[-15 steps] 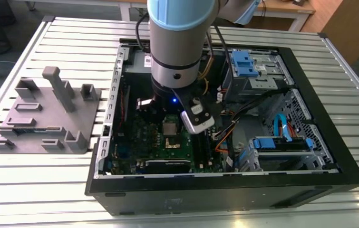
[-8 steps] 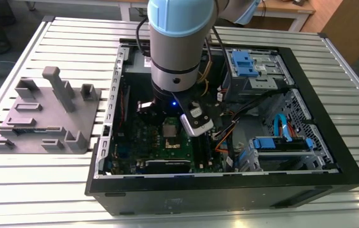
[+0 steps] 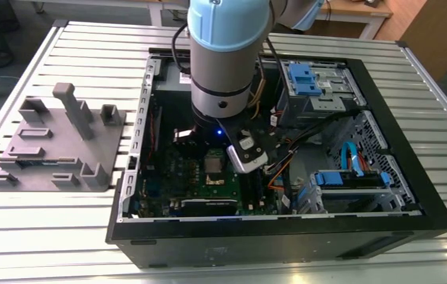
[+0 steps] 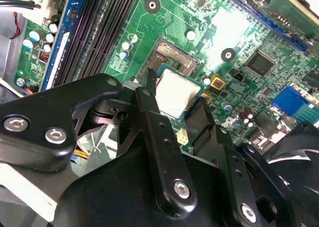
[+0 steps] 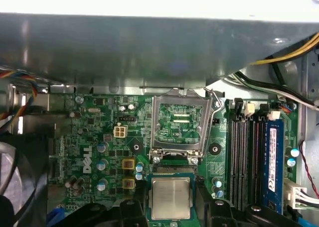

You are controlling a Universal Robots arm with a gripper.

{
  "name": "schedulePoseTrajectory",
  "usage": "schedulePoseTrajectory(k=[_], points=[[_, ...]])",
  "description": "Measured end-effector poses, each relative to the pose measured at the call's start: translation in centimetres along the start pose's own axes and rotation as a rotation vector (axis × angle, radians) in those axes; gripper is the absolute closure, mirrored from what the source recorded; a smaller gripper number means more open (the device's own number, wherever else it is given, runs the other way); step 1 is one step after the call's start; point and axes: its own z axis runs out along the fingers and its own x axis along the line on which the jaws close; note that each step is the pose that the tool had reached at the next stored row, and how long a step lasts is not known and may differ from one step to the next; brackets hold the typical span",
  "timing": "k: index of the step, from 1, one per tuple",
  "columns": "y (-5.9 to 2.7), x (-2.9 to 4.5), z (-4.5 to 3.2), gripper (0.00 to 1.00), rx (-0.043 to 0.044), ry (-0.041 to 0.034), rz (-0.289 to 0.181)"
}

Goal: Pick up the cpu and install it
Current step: 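Place the cpu into insertion slot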

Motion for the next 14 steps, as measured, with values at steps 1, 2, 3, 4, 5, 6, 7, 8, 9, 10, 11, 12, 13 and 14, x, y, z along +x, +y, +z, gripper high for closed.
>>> schedulePoseTrajectory(k=[1,2,3,4,5,6,7,8,9,10,11,12,13,14], points=[[-0.06,-0.06,0.03,0.53,0.0001,0.0000,0.000],[-0.11,-0.11,0.07,0.53,-0.0001,-0.0001,0.000],[-0.19,-0.15,0.11,0.53,-0.0001,-0.0001,0.000],[-0.27,-0.16,0.16,0.53,0.0000,-0.0001,0.000],[-0.32,-0.17,0.18,0.53,-0.0001,-0.0001,0.000],[-0.32,-0.17,0.18,0.53,0.0002,-0.0001,0.000],[-0.32,-0.17,0.18,0.53,0.0003,-0.0001,0.000],[-0.32,-0.17,0.18,0.53,0.0003,-0.0001,0.000],[-0.33,-0.18,0.18,0.53,0.0003,0.0000,0.000],[-0.33,-0.18,0.19,0.53,0.0005,0.0000,0.000],[-0.33,-0.18,0.22,0.53,0.0007,-0.0001,0.000],[-0.34,-0.18,0.26,0.53,0.0010,-0.0001,0.000],[-0.37,-0.18,0.30,0.53,0.0013,0.0000,0.000],[-0.40,-0.18,0.36,0.53,0.0014,0.0000,0.000]])
